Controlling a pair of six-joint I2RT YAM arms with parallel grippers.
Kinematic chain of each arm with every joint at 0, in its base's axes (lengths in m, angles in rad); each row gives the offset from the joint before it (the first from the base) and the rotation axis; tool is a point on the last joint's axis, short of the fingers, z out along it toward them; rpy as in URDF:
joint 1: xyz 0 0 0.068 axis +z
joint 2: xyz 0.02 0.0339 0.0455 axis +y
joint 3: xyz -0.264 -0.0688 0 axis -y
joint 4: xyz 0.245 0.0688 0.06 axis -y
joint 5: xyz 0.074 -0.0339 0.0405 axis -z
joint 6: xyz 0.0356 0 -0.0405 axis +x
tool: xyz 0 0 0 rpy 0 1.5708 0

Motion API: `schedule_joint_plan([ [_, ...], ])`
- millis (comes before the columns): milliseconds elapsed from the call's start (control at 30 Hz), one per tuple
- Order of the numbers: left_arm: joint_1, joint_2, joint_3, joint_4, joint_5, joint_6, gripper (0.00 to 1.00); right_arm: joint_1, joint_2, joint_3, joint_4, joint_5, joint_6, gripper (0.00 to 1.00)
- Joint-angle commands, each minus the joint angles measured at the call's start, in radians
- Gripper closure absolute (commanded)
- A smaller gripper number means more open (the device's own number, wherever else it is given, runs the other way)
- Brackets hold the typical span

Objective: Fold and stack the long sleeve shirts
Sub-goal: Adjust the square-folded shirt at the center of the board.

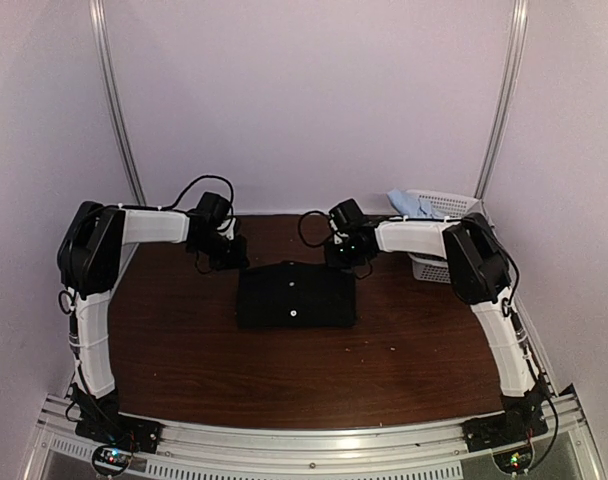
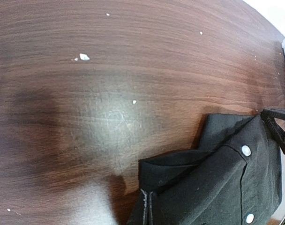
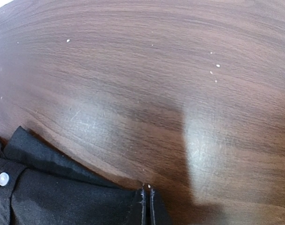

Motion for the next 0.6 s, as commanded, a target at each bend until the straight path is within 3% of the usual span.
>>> schedule_joint_plan([
  [0,-0.003,-0.046,-0.006,0.043,0.015,0.011,1.00,0.014,-0.138,-0.045,-0.027,0.044,-0.009,1.00],
  [333,-0.034,-0.130,0.004,0.057,0.025,0.026,1.00,0.040,-0.385,-0.311,0.030,0.097,0.015,1.00],
  [567,-0.044,-0.122,0.013,0.082,0.042,0.027,1.00,0.039,-0.362,-0.328,0.057,0.078,-0.010,0.91],
])
